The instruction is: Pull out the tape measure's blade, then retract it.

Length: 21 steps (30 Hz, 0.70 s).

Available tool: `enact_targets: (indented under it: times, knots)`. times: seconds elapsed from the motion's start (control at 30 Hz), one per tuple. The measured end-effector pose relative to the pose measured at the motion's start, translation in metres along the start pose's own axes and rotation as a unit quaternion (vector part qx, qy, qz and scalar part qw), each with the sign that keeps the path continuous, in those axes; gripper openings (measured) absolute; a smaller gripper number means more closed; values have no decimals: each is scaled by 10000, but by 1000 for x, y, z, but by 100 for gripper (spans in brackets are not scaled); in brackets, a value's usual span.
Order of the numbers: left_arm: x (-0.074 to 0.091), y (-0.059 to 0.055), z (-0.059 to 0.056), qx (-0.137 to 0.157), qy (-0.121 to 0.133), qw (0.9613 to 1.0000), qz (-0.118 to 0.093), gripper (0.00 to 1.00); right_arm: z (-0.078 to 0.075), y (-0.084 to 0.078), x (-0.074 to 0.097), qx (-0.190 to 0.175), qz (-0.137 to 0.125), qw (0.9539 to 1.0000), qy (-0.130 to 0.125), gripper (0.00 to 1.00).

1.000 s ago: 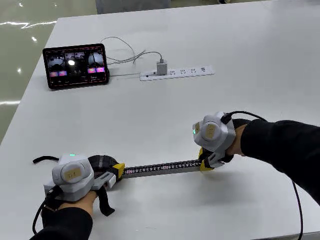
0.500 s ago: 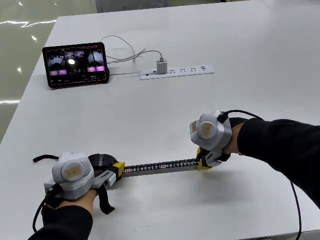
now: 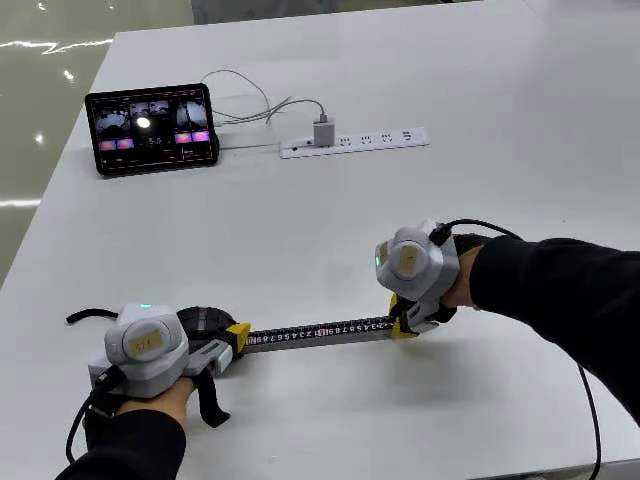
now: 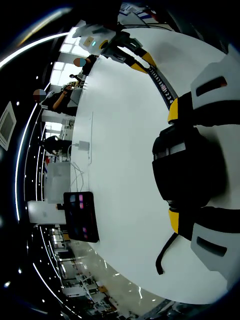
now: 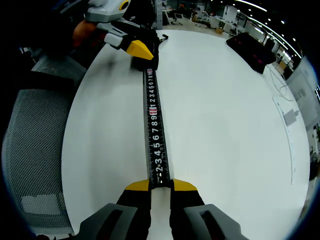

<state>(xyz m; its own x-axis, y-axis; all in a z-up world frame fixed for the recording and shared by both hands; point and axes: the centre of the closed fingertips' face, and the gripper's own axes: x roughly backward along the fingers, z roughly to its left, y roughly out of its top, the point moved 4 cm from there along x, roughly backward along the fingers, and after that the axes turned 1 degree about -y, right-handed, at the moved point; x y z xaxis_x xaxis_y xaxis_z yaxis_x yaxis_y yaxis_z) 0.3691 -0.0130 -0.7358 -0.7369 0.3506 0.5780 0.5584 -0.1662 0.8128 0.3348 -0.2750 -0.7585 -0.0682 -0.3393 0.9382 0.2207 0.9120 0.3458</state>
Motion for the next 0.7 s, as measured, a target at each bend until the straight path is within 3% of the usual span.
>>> enact_targets:
  times: [0.7]
  knots:
    - [0,0,0,3,-8,10000,10,60,1,10,-4,-71,29,10000,-19,9]
